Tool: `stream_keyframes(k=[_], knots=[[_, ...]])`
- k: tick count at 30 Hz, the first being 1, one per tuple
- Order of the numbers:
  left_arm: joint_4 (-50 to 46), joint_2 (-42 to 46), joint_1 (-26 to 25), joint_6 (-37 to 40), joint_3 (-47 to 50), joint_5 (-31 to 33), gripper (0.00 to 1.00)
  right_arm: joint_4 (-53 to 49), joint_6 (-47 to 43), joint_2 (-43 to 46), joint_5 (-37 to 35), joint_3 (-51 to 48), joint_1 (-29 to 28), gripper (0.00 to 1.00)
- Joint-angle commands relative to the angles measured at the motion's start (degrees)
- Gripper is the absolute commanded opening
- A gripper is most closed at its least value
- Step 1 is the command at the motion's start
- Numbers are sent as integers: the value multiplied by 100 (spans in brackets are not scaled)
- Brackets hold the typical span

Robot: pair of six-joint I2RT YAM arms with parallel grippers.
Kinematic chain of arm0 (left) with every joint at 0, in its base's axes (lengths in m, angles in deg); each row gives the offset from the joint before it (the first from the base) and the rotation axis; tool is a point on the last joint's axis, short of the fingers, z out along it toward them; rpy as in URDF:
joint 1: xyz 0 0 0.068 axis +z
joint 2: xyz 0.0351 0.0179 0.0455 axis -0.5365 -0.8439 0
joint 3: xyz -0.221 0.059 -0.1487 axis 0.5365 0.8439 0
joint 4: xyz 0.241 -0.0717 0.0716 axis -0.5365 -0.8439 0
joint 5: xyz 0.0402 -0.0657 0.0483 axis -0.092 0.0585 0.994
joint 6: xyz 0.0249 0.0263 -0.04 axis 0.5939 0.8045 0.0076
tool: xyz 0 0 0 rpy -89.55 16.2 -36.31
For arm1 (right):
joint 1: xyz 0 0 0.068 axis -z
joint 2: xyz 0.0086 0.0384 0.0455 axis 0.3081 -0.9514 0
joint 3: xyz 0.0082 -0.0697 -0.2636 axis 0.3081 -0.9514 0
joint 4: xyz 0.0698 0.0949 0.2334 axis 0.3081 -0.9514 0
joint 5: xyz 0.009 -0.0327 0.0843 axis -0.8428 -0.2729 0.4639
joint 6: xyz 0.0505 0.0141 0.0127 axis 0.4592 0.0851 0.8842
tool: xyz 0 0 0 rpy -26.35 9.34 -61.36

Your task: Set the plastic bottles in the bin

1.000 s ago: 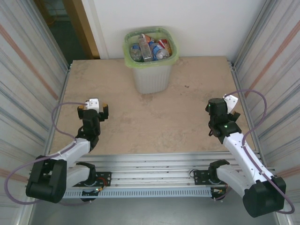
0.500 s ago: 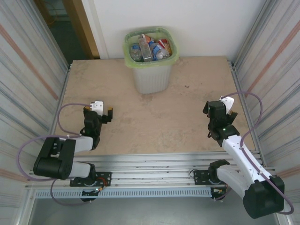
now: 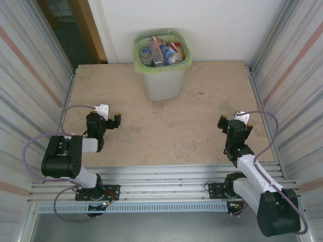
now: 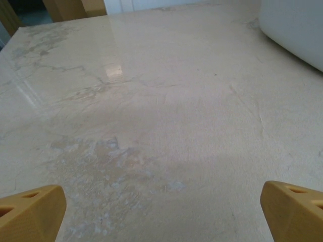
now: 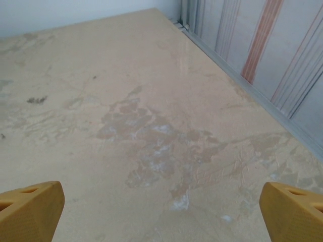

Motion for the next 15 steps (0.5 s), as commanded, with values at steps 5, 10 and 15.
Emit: stream_keyframes(k=[5,10,15], knots=[[-279,9,128,-250,-159,-375,99,1517,-346,-310,889,-446,392,98],[-288,15,135,-244,-160,-380,99,2168,-574,-1196,1248,-424,437,98],[-290,23,130,-237,-159,-372,99,2851,-861,-2164,1875,-141,449,98]])
